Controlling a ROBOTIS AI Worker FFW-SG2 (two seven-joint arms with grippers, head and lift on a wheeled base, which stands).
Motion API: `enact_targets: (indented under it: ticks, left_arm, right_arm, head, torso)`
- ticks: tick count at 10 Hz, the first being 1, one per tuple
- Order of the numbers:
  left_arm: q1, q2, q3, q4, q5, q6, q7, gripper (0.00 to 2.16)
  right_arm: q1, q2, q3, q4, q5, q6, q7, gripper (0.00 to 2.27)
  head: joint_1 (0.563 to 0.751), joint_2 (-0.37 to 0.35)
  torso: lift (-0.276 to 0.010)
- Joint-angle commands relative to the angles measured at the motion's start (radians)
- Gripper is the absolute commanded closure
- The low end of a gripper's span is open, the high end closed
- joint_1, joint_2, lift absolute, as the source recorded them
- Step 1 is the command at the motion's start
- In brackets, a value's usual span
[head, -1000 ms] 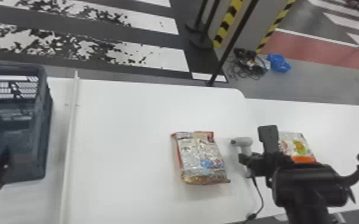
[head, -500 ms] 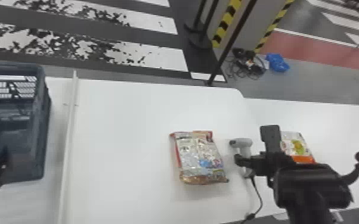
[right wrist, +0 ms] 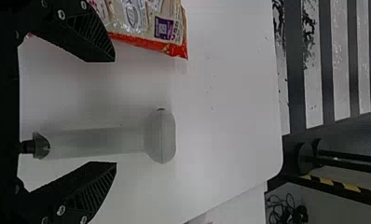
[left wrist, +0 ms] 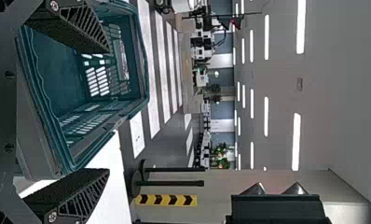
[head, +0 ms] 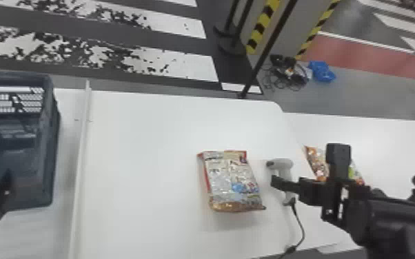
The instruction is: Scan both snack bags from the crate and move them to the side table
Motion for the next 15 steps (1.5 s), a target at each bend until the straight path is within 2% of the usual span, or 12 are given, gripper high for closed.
enact_targets:
  ticks: [1,3,7,12,13,14,15]
  left_arm:
    - [0.0,0.0,0.0,0.002,0.0,0.0,0.0,0.09]
    - [0.0,0.0,0.002,0.002,0.0,0.0,0.0,0.09]
    - [-0.005,0.0,0.002,0.009,0.0,0.0,0.0,0.09]
    - [-0.006,0.0,0.002,0.01,0.0,0.0,0.0,0.09]
    - [-0.006,0.0,0.002,0.01,0.0,0.0,0.0,0.09]
    - [-0.006,0.0,0.002,0.01,0.0,0.0,0.0,0.09]
    - [-0.006,-0.002,0.002,0.01,0.0,0.0,0.0,0.09]
  right_arm:
    - [-0.002,0.002,-0.021,-0.005,-0.08,0.067,0.032,0.16]
    - [-0.02,0.002,-0.02,0.015,-0.103,0.119,0.085,0.16]
    - [-0.059,0.002,0.017,0.07,-0.131,0.174,0.127,0.16]
    - [-0.138,-0.024,0.085,0.193,-0.094,0.229,0.183,0.18]
    - [-0.151,-0.035,0.091,0.225,-0.073,0.229,0.227,0.53]
    - [-0.152,-0.035,0.103,0.231,-0.048,0.226,0.241,1.51]
    - [-0.152,-0.029,0.099,0.229,-0.047,0.229,0.224,2.24]
  head:
    - [0.695,-0.309]
    - [0.695,-0.265]
    - [0.695,-0.216]
    - [0.695,-0.167]
    - [0.695,-0.165]
    - [0.695,-0.162]
    - [0.695,-0.164]
  torso:
    - [-0.075]
    - [-0.075]
    - [-0.075]
    - [-0.075]
    - [-0.075]
    - [-0.075]
    - [-0.075]
